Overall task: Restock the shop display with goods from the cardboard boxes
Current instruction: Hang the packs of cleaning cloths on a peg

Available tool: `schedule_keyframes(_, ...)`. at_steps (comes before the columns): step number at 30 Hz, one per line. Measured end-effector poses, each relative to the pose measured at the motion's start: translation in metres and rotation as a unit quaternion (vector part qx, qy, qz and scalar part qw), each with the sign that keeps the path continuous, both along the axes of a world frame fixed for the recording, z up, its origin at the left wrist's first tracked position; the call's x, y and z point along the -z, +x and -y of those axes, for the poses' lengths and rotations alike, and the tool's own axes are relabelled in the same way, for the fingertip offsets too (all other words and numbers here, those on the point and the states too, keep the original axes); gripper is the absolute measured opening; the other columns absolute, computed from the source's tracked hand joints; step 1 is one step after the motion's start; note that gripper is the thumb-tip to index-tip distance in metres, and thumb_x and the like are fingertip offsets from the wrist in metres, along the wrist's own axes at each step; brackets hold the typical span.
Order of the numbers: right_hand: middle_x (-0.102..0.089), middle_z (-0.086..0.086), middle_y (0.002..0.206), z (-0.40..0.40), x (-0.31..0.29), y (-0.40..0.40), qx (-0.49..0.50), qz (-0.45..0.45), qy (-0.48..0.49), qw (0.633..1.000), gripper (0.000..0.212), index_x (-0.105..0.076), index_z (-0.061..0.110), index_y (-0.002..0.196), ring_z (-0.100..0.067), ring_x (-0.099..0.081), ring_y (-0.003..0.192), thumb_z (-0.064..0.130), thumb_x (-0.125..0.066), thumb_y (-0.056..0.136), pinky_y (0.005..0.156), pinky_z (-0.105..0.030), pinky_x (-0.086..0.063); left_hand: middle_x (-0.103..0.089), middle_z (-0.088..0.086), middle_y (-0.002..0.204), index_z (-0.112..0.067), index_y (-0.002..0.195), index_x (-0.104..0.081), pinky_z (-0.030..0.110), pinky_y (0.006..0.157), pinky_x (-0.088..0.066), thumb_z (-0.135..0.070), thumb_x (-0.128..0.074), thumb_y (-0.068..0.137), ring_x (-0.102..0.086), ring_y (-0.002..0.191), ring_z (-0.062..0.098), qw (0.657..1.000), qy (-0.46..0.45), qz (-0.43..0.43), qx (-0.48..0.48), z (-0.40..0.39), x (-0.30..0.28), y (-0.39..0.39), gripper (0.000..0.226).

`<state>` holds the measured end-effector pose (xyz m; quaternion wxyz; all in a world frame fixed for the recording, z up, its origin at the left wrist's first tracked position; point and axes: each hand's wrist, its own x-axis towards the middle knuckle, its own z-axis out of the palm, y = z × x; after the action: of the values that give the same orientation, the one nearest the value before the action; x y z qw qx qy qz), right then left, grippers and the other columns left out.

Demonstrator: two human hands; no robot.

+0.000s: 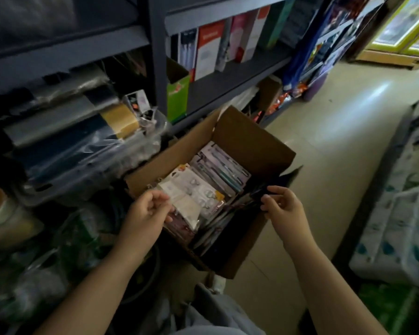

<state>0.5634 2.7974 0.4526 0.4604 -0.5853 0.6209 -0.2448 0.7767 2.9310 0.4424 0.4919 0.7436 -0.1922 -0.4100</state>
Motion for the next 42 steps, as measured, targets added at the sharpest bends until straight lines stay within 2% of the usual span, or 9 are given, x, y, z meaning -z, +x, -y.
schedule_keyframes(8,-0.063,0.004,0.091,0.090,0.019,-0.036,-0.094,-0.089,-0.006,0.992,0.024,-0.057,0.022,0.119,-0.009,-0.062,0.078,0.023,-0.057,0.095,0.060,-0.019,-0.048,-0.063,0.007,0.086,-0.020,0.087,-0.057,0.038,0.071,-0.049,-0.014,-0.054,0.094,-0.060,0.071,0.018,0.998,0.056,-0.030,0.004,0.073,0.029,-0.054,0.010)
schedule_keyframes(12,-0.063,0.005,0.108,0.141,0.029,-0.034,-0.243,-0.205,-0.036,0.947,0.034,-0.054,0.019,0.127,-0.011,-0.061,0.098,0.020,-0.059,0.093,0.080,-0.023,-0.049,-0.064,0.008,0.092,-0.021,0.089,-0.056,0.031,0.067,-0.048,-0.015,-0.055,0.094,-0.062,0.075,0.017,0.997,0.081,-0.021,0.001,0.099,0.043,-0.072,0.008)
schedule_keyframes(17,-0.050,-0.006,0.136,0.194,0.055,-0.004,-0.526,-0.381,-0.018,0.760,0.069,-0.043,0.017,0.141,-0.025,-0.046,0.128,0.036,-0.073,0.082,0.104,-0.034,-0.040,-0.066,0.006,0.090,-0.026,0.088,-0.058,0.048,0.082,-0.052,-0.019,-0.056,0.092,-0.064,0.086,0.026,0.994,0.106,-0.014,-0.015,0.117,0.057,-0.085,0.009)
schedule_keyframes(20,-0.033,-0.007,0.151,0.201,0.077,0.008,-0.625,-0.480,0.022,0.615,0.088,-0.027,0.019,0.150,-0.029,-0.020,0.145,0.045,-0.072,0.079,0.118,-0.051,-0.014,-0.065,0.008,0.092,-0.027,0.087,-0.057,0.044,0.080,-0.051,-0.018,-0.055,0.094,-0.064,0.086,0.024,0.993,0.111,-0.020,-0.035,0.124,0.061,-0.090,0.011)
schedule_keyframes(22,-0.029,-0.005,0.154,0.203,0.089,0.006,-0.656,-0.514,0.014,0.552,0.085,-0.023,0.020,0.151,-0.028,-0.013,0.147,0.043,-0.068,0.082,0.118,-0.056,-0.004,-0.064,0.010,0.092,-0.025,0.088,-0.057,0.041,0.076,-0.050,-0.018,-0.054,0.094,-0.064,0.084,0.023,0.993,0.110,-0.024,-0.047,0.126,0.065,-0.092,0.010)
schedule_keyframes(27,-0.048,-0.002,0.140,0.222,0.119,-0.017,-0.644,-0.484,-0.039,0.591,0.058,-0.040,0.025,0.141,-0.024,-0.038,0.136,0.035,-0.061,0.087,0.117,-0.047,-0.015,-0.063,0.016,0.095,-0.019,0.089,-0.058,0.039,0.080,-0.050,-0.019,-0.055,0.095,-0.062,0.076,0.020,0.991,0.108,-0.037,-0.076,0.122,0.074,-0.095,0.006)
schedule_keyframes(33,-0.055,-0.006,0.134,0.232,0.124,-0.022,-0.585,-0.489,-0.042,0.646,0.046,-0.054,0.027,0.134,-0.029,-0.051,0.121,0.005,-0.047,0.094,0.103,-0.039,-0.043,-0.065,0.016,0.092,-0.018,0.087,-0.057,0.027,0.068,-0.046,-0.012,-0.054,0.094,-0.061,0.072,0.018,0.988,0.113,-0.039,-0.100,0.117,0.084,-0.100,0.010)
schedule_keyframes(39,-0.062,-0.006,0.118,0.245,0.068,0.001,-0.620,-0.488,-0.096,0.607,0.035,-0.061,0.023,0.124,-0.026,-0.060,0.106,0.009,-0.049,0.094,0.091,-0.038,-0.051,-0.063,0.009,0.088,-0.020,0.088,-0.057,0.027,0.065,-0.045,-0.012,-0.057,0.091,-0.062,0.076,0.020,0.989,0.123,-0.023,-0.083,0.115,0.086,-0.097,0.008)
schedule_keyframes(42,-0.060,-0.005,0.119,0.250,0.005,0.021,-0.658,-0.468,-0.133,0.574,0.027,-0.063,0.020,0.121,-0.024,-0.059,0.109,0.019,-0.054,0.095,0.095,-0.041,-0.048,-0.057,-0.003,0.103,-0.024,0.103,-0.053,0.031,0.081,-0.047,-0.015,-0.068,0.086,-0.058,0.092,0.017,0.993,0.113,-0.012,-0.011,0.121,0.080,-0.095,0.024)
